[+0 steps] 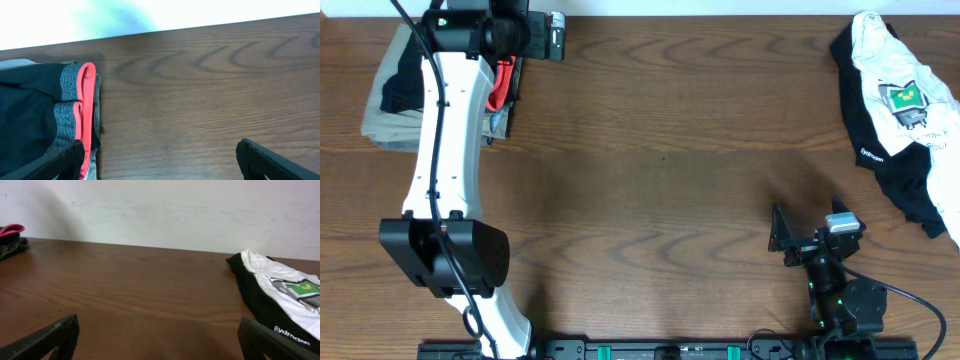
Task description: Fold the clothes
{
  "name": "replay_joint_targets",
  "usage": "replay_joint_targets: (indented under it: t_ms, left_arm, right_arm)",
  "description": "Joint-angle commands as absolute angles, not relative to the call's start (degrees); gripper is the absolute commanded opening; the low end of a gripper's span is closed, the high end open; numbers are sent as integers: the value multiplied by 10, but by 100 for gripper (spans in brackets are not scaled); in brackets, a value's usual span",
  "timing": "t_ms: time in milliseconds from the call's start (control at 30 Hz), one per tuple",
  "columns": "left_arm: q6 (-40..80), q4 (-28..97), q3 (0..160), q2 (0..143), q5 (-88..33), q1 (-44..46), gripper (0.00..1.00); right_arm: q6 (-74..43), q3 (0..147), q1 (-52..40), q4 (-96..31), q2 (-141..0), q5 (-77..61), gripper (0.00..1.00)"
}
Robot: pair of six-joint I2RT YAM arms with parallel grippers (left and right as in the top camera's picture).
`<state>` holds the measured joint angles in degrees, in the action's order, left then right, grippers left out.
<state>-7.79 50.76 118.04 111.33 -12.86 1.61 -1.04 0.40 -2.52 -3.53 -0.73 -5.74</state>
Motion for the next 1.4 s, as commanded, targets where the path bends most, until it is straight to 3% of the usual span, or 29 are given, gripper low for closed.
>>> replay_joint_targets:
  t_ms: [0,533,800,1367]
  left_arm:
    - [-86,507,1183,1112,-124,15,98]
    - [-65,540,1183,1111,-136,11,98]
    - [-76,573,1151,1027,-141,11,98]
    - [-79,101,447,559,-140,9,98]
  right_arm:
    - [-15,3,-31,-38,-3,-54,99]
    - [-15,3,-31,-38,-3,-54,99]
    - [-15,3,-31,-38,-3,-54,99]
    - [-15,3,-31,-38,-3,-54,99]
